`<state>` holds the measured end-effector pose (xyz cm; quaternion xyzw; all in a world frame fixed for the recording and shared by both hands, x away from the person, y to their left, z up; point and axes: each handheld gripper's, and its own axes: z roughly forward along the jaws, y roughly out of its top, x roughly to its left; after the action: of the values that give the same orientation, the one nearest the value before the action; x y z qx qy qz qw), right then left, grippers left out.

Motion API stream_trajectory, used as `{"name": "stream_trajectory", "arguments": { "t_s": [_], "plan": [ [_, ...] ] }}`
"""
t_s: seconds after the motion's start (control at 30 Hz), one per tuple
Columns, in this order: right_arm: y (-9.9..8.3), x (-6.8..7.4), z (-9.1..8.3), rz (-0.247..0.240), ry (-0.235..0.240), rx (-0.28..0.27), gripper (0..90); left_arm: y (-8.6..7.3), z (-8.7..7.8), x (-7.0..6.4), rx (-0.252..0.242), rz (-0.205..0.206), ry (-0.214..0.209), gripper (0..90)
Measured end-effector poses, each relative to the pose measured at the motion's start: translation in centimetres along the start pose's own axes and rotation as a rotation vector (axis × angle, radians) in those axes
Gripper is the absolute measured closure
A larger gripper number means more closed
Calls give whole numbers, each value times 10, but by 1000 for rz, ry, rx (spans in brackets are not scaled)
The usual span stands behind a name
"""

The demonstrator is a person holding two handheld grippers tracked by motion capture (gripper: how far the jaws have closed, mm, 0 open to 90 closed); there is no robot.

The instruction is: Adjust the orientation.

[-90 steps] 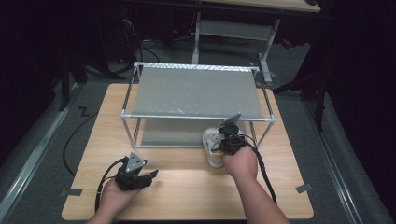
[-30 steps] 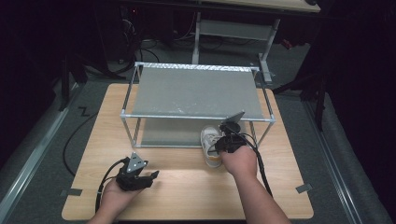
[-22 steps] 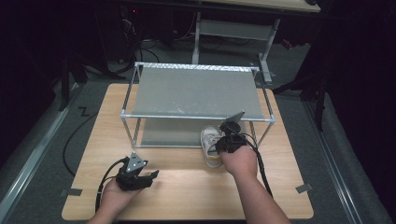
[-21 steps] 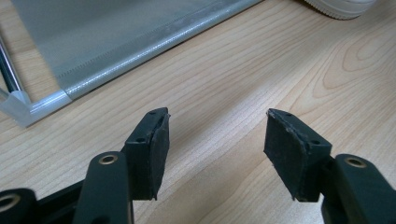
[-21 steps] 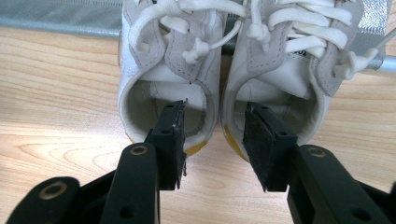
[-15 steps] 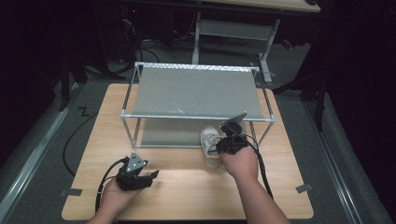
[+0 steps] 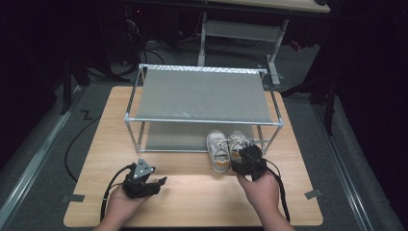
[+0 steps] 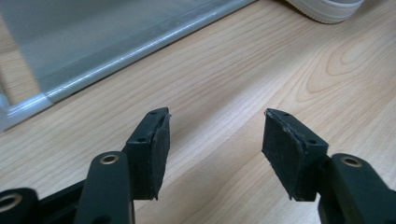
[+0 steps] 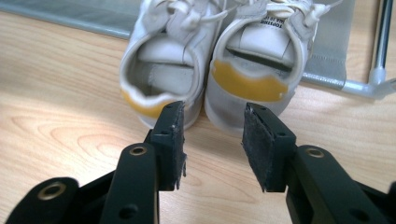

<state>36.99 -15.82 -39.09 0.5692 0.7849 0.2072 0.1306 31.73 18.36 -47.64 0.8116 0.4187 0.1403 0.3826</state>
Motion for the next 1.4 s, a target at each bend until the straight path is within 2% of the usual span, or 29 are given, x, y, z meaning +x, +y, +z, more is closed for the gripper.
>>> {"name": "stream_trajectory", "arguments": {
  "t_s": [0.03, 0.07, 0.1, 0.17, 0.2, 0.27, 0.33, 0.37, 0.4, 0.47, 0.53, 0.57, 0.6, 0.67, 0.73, 0.77, 0.8, 0.83, 0.87, 0.9, 0.93, 0.97, 1.07, 1.13, 1.2, 1.27, 1.3, 1.33, 1.4],
  "plan": [
    [-12, -1, -1, -19, -1, -40, 581, 1, 1, -5, -8, -6, -4, 420],
    [-12, -1, -1, -19, -1, -40, 581, 1, 1, -5, -8, -6, -4, 420],
    [-21, -3, 0, -31, 3, -67, 582, 3, 2, -9, -17, -8, -8, 420],
    [-47, -12, 5, -12, 52, -149, 583, 4, 4, -18, -29, -5, -21, 428],
    [-52, -15, 8, -12, 58, -161, 583, 5, 7, -23, -29, 2, -24, 427],
    [-67, -23, 16, -12, 54, -202, 584, 7, 11, -31, -29, 11, -29, 427],
    [-72, -26, 21, -18, 49, -209, 585, 8, 13, -35, -32, 8, -32, 429],
    [-81, -30, 27, -47, 44, -260, 587, 10, 19, -43, -26, 4, -38, 429],
    [-84, -32, 30, -72, 30, -283, 577, 10, 19, -43, -26, 4, -38, 429],
    [-86, -33, 34, -96, 29, -299, 550, 13, 24, -51, -24, 11, -29, 430],
    [-85, -35, 35, -116, 53, -315, 548, 16, 29, -61, -18, 35, -5, 428],
    [-82, -36, 35, -106, 91, -322, 535, 17, 31, -63, -27, 25, -1, 428],
    [-81, -36, 36, -115, 95, -322, 548, 20, 37, -70, -54, -29, -12, 429],
    [-82, -34, 41, -126, 113, -312, 568, 24, 46, -80, -72, -55, -24, 449],
    [-83, -34, 42, -122, 126, -313, 586, 26, 50, -87, -77, -59, -25, 449],
    [-84, -31, 44, -141, 137, -307, 654, 30, 58, -99, -83, -56, -29, 467],
    [-84, -31, 44, -141, 137, -307, 654, 30, 58, -99, -83, -56, -29, 482],
    [-84, -30, 43, -149, 130, -313, 675, 35, 64, -110, -93, -47, -12, 482],
    [-85, -27, 42, -165, 123, -325, 725, 37, 66, -115, -99, -45, -8, 530],
    [-85, -27, 41, -162, 125, -330, 761, 41, 72, -123, -104, -48, -5, 571],
    [-84, -26, 38, -138, 135, -342, 841, 46, 81, -130, -93, -51, -12, 670],
    [-84, -27, 38, -136, 141, -348, 871, 49, 86, -134, -81, -47, 3, 715],
    [-83, -30, 35, -111, 139, -374, 900, 54, 93, -138, -81, -44, 24, 877],
    [-81, -34, 35, -86, 139, -389, 900, 61, 101, -141, -96, -81, -3, 899],
    [-79, -37, 34, -56, 132, -406, 900, 66, 104, -148, -98, -71, -31, 900],
    [-76, -38, 30, -34, 128, -432, 900, 70, 105, -157, -112, -25, -25, 900],
    [-75, -37, 29, -33, 124, -441, 900, 70, 105, -157, -112, -25, -25, 900],
    [-75, -37, 29, -33, 124, -441, 900, 73, 106, -158, -115, -31, -19, 900],
    [-71, -33, 29, -49, 107, -447, 900, 76, 112, -155, -123, -75, 5, 900]
  ]
}}
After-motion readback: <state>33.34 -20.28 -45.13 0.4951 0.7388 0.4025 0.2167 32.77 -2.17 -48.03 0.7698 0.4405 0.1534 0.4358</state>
